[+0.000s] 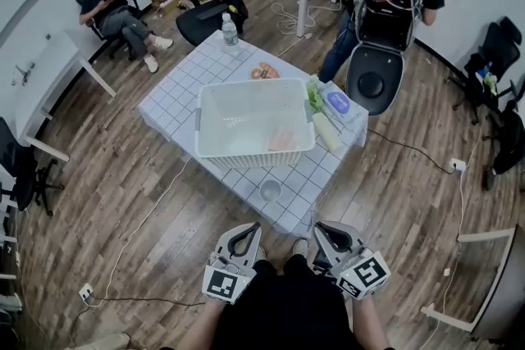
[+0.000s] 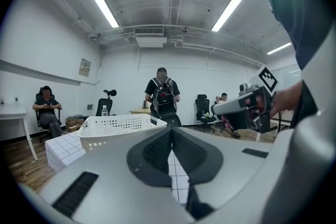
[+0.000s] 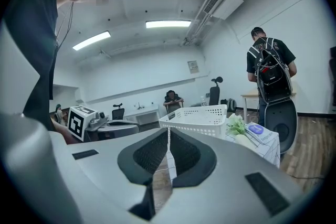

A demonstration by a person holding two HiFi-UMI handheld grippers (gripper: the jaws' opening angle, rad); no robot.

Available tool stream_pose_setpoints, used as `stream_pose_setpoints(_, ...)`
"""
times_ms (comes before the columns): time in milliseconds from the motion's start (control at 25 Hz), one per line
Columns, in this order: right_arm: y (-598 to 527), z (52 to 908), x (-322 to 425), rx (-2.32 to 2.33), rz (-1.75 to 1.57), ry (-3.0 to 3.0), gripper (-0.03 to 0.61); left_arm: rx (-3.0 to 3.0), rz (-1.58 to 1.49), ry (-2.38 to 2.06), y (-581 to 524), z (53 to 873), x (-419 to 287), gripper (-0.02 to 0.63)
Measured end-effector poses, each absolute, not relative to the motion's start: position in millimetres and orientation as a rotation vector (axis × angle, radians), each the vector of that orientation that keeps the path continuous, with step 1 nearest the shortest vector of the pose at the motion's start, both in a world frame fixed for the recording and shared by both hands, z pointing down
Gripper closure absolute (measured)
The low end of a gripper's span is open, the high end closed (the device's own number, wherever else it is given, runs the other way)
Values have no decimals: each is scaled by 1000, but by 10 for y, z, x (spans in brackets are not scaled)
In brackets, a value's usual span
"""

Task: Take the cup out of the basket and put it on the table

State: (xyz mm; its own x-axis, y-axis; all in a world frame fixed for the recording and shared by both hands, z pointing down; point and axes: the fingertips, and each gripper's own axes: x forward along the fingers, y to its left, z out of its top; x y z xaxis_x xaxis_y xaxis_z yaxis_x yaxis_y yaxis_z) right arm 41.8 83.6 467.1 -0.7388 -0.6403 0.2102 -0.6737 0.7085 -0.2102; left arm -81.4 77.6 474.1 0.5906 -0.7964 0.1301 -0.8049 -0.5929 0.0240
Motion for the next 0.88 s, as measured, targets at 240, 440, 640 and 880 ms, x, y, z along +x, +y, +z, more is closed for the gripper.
stream_pose_setpoints(240,757,4582,216,1083,356,-2750,551,2763,158,-1319,794,4675,-965,606)
stream_pose_setpoints(440,611,4544,-39,1067,285,-2695,549,2813,213,-1247,837,4709,-1114,606)
stream_pose_setpoints(640,461,4524,-276,1005,228,-2649,507,2859,260,-1186,871,4743,-1210,606)
stream_pose_setpoints(880,71,4515,-381,900,121,-2580,414,2796,321,-1217,831,4799,-1347,606)
